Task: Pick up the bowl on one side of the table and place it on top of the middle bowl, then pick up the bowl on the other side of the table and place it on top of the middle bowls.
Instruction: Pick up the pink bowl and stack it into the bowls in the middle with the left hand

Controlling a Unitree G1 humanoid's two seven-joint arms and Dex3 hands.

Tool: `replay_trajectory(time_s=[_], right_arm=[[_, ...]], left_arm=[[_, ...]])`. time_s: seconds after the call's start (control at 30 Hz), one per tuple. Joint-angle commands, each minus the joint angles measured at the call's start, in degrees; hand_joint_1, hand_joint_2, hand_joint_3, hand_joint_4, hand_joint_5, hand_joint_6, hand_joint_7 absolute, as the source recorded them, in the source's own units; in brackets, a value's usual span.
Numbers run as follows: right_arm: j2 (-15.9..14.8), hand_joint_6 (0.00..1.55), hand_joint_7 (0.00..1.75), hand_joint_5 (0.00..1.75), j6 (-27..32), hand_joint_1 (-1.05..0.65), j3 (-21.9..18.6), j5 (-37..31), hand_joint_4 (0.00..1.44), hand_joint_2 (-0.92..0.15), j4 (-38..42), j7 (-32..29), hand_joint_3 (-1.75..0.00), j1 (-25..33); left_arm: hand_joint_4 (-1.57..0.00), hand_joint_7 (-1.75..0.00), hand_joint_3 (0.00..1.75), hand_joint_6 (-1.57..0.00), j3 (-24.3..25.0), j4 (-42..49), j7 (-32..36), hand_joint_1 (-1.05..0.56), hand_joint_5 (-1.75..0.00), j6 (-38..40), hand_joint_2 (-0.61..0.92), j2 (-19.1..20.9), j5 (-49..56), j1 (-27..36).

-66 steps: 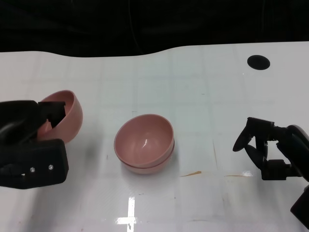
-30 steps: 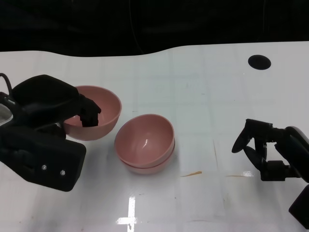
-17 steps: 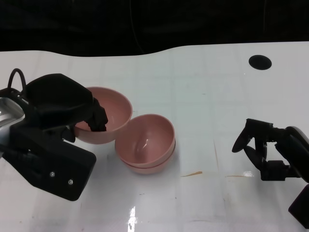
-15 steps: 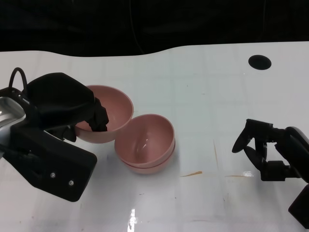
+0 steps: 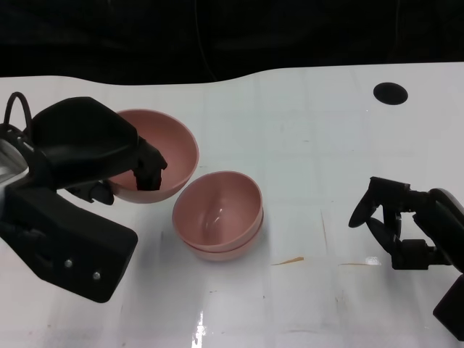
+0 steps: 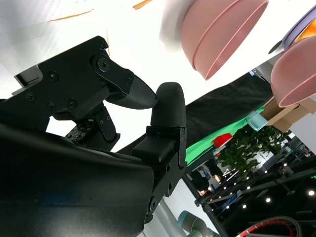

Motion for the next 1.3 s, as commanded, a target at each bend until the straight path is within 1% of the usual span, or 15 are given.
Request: replay_trajectory(time_s=[0.03,0.1,0.2,0.27,0.33,0.6,0.63,0.7,0.77,0.9,1.0,1.03,1.07,1.27,1.3], right_arm=[[-1.3,0.68,1.54,1.75,-0.5,-0.21,-0.1,0.6,0.82,-0.74,0.2,-0.1,-0.90,-0.4],[-1.2,0.68,1.54,1.75,-0.5,-0.21,-0.1,0.7,0.82,-0.74,0.2,0.0,-0.89,-0.4],[-1.1,0.68,1.54,1.75,-0.6,-0.20,-0.1,0.8,0.82,-0.74,0.3,0.0,-0.89,-0.4],[-1.1,0.68,1.54,1.75,-0.7,-0.20,0.0,0.6,0.82,-0.75,0.4,-0.2,-0.88,-0.5],[-1.0,0.68,1.54,1.75,-0.5,-0.20,-0.1,0.6,0.82,-0.75,0.3,-0.2,-0.88,-0.5],[-1.1,0.68,1.54,1.75,-0.9,-0.20,-0.1,0.4,0.82,-0.75,0.6,-0.5,-0.88,-0.8],[-1.1,0.68,1.54,1.75,-0.9,-0.20,-0.1,0.3,0.83,-0.75,0.6,-0.6,-0.88,-0.8],[-1.1,0.69,1.53,1.75,-0.7,-0.21,0.0,0.4,0.82,-0.76,0.5,-0.4,-0.88,-0.8],[-1.1,0.69,1.53,1.75,-0.6,-0.22,0.0,0.3,0.82,-0.76,0.4,-0.4,-0.88,-0.8],[-1.0,0.68,1.53,1.75,-0.6,-0.22,0.0,0.0,0.82,-0.76,0.5,-0.8,-0.88,-0.8],[-1.0,0.68,1.53,1.75,-0.5,-0.23,0.1,-0.1,0.82,-0.76,0.5,-0.9,-0.88,-0.9],[-1.0,0.68,1.53,1.75,-0.4,-0.23,0.1,-0.1,0.82,-0.76,0.4,-1.0,-0.88,-0.9],[-1.0,0.68,1.53,1.75,-0.3,-0.24,0.1,-0.2,0.82,-0.76,0.3,-1.1,-0.88,-0.9],[-0.9,0.69,1.53,1.75,-0.2,-0.24,0.1,-0.2,0.82,-0.76,0.5,-1.3,-0.87,-1.1],[-0.9,0.69,1.53,1.75,-0.3,-0.24,0.1,-0.2,0.82,-0.76,0.5,-1.4,-0.87,-1.1]], left_arm=[[-0.76,-1.23,0.01,-0.86,1.3,-0.4,1.0,-0.08,-1.74,-1.0,0.91,1.5,-0.4,-1.1],[-0.76,-1.19,0.01,-0.87,1.4,-1.1,0.8,-0.08,-1.74,-1.1,0.89,1.3,-0.3,-1.0],[-0.80,-0.97,0.01,-0.95,1.3,-2.3,0.1,-0.08,-1.65,-0.4,0.84,1.2,-0.1,-0.9],[-0.92,-0.57,0.00,-1.11,1.2,-3.4,-0.3,-0.08,-1.38,0.2,0.82,1.1,0.2,-0.9],[-0.94,-0.33,0.00,-1.21,1.0,-4.1,-0.3,-0.07,-1.34,0.4,0.80,1.0,0.4,-0.9],[-1.06,-0.08,0.00,-1.29,-0.4,-5.3,-1.2,-0.10,-1.03,1.0,0.76,0.0,0.4,-1.4],[-1.06,-0.06,0.00,-1.28,-0.6,-5.2,-0.7,-0.10,-0.96,0.8,0.76,-0.2,0.5,-1.3],[-1.18,-0.02,0.01,-1.25,-0.7,-5.2,-0.4,-0.10,-0.61,0.6,0.80,-0.7,0.3,-1.2],[-1.22,-0.01,0.01,-1.25,-0.8,-4.6,0.3,-0.10,-0.52,-0.1,0.81,-1.3,0.0,-1.1],[-1.17,-0.01,0.00,-1.30,-1.2,-3.2,1.9,-0.09,-0.84,-1.4,0.83,-2.7,0.4,-1.0],[-1.15,-0.01,0.00,-1.32,-1.5,-2.5,3.1,-0.10,-0.93,-2.2,0.83,-3.4,1.2,-1.2],[-1.08,-0.02,0.00,-1.35,-1.5,-2.3,3.5,-0.09,-1.13,-2.4,0.83,-3.6,1.3,-1.2],[-1.04,-0.03,0.00,-1.36,-1.6,-2.1,3.9,-0.09,-1.21,-2.8,0.83,-3.8,1.3,-1.3],[-1.02,-0.04,0.01,-1.40,-1.7,-1.8,5.0,-0.09,-1.23,-3.2,0.85,-4.8,2.1,-1.3],[-1.00,-0.06,0.00,-1.42,-1.7,-1.7,5.6,-0.08,-1.31,-3.5,0.84,-5.0,2.4,-1.2]])
